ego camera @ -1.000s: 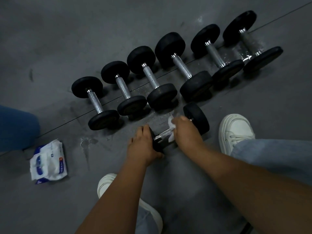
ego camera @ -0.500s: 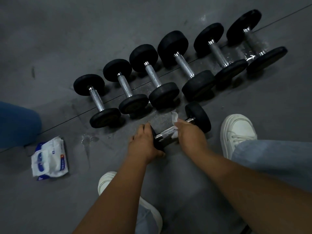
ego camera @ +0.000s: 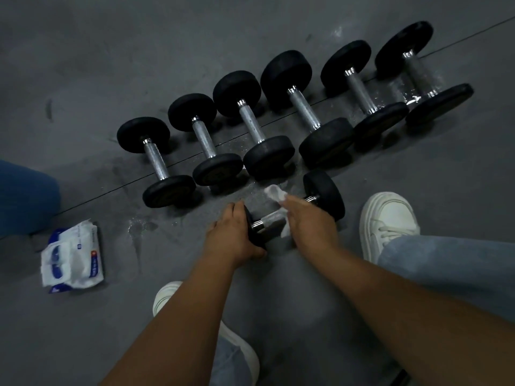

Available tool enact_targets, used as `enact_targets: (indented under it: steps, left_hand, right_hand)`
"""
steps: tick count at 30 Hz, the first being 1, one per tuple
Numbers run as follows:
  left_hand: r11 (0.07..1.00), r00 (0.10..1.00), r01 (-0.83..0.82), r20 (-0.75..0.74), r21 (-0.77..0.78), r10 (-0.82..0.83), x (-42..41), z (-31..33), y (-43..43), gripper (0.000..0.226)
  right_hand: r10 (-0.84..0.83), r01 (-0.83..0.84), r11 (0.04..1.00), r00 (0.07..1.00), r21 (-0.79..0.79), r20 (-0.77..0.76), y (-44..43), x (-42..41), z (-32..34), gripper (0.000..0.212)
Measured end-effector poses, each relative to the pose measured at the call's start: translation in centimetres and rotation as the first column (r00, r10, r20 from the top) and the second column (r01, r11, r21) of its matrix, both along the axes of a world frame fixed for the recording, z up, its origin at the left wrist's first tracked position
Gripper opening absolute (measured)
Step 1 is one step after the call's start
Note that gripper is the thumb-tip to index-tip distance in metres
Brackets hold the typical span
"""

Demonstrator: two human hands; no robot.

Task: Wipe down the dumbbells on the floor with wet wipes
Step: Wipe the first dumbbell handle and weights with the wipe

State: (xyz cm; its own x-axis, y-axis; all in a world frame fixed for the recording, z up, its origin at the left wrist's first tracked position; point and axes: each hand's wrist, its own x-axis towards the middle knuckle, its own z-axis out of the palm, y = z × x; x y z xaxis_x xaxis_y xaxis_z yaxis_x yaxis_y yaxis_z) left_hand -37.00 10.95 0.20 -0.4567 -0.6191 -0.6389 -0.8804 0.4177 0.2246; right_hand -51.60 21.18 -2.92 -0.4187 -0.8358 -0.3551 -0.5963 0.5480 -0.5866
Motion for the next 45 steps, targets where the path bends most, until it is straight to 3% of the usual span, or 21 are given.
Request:
enact_targets:
  steps: [3, 4, 7, 8, 11, 16, 19, 23, 26, 29, 33, 35, 37, 39, 45]
  left_hand:
    - [1.000, 1.000, 0.002, 0.000, 0.021, -0.002, 0.0, 0.0, -0.4, 0.116]
    - [1.000, 1.000, 0.003, -0.001, 0.019, -0.003, -0.1, 0.1, -0.5, 0.112]
    - [0.999, 1.000, -0.014, -0.006, 0.037, 0.015, 0.0, -0.1, -0.5, 0.117]
    - [0.998, 1.000, -0.021, -0.012, 0.051, 0.021, 0.1, -0.3, -0.5, 0.121]
    - [0.997, 0.999, -0.032, -0.022, 0.064, 0.033, 0.2, -0.5, -0.6, 0.124]
    - [0.999, 1.000, -0.007, -0.023, 0.039, 0.008, 0.0, -0.5, -0.9, 0.117]
    - [1.000, 1.000, -0.011, -0.022, 0.028, 0.011, 0.0, -0.5, -0.7, 0.117]
    - [0.999, 1.000, -0.006, -0.006, 0.038, 0.006, 0.0, -0.4, -0.9, 0.119]
    - [0.999, 1.000, 0.004, -0.006, 0.042, -0.004, -0.2, -0.2, -0.8, 0.122]
    - [0.999, 1.000, 0.000, 0.003, 0.040, 0.000, -0.2, 0.1, -0.8, 0.118]
    - [0.999, 1.000, 0.001, -0.008, 0.037, -0.001, -0.1, 0.1, -0.7, 0.123]
    - [0.999, 1.000, -0.002, -0.007, 0.037, 0.002, 0.0, -0.2, -0.6, 0.125]
    - [1.000, 1.000, 0.002, -0.007, 0.030, -0.002, 0.0, -0.2, -0.5, 0.126]
    - [1.000, 1.000, 0.001, -0.006, 0.027, 0.000, -0.1, 0.0, -0.6, 0.123]
    - [1.000, 1.000, -0.003, -0.008, 0.021, 0.003, -0.1, 0.0, -0.3, 0.120]
  right_hand:
    - [0.312, -0.311, 0.950, 0.949, -0.020, 0.041, 0.3, 2.0, 0.4, 0.037]
    - [0.337, -0.336, 0.941, 0.942, -0.029, 0.010, 0.2, 1.9, 0.4, 0.034]
    - [0.000, 0.000, 1.000, 1.000, -0.024, 0.003, -0.5, 0.2, -0.3, 0.029]
    - [-0.013, 0.014, 1.000, 1.000, -0.026, 0.023, -0.5, 0.0, -0.5, 0.033]
    - [0.094, -0.094, 0.996, 0.994, -0.002, 0.052, -0.6, -0.3, -0.4, 0.045]
    - [0.138, -0.114, 0.983, 0.975, 0.145, -0.173, -1.4, -0.8, 0.5, 0.027]
    - [0.332, -0.323, 0.943, 0.930, 0.082, -0.156, -1.7, 0.0, 1.2, 0.023]
    - [0.256, -0.253, 0.967, 0.957, 0.039, -0.138, -1.6, 1.3, 1.0, 0.025]
    - [0.358, -0.353, 0.934, 0.921, 0.060, -0.156, -1.7, 1.6, 1.1, 0.023]
    - [0.178, -0.176, 0.984, 0.974, 0.032, -0.137, -1.6, 0.9, 0.7, 0.021]
    - [0.290, -0.291, 0.957, 0.955, -0.013, -0.061, -0.9, 1.6, 1.3, 0.023]
    - [0.206, -0.209, 0.978, 0.975, -0.026, -0.089, -1.9, 0.9, 1.1, 0.022]
    - [0.151, -0.150, 0.988, 0.982, 0.023, -0.111, -2.4, 0.1, 0.5, 0.018]
    - [0.207, -0.196, 0.975, 0.973, 0.101, -0.107, -1.9, 0.4, 0.0, 0.014]
    - [0.216, -0.209, 0.974, 0.973, 0.081, -0.082, -1.3, 0.5, -0.1, 0.020]
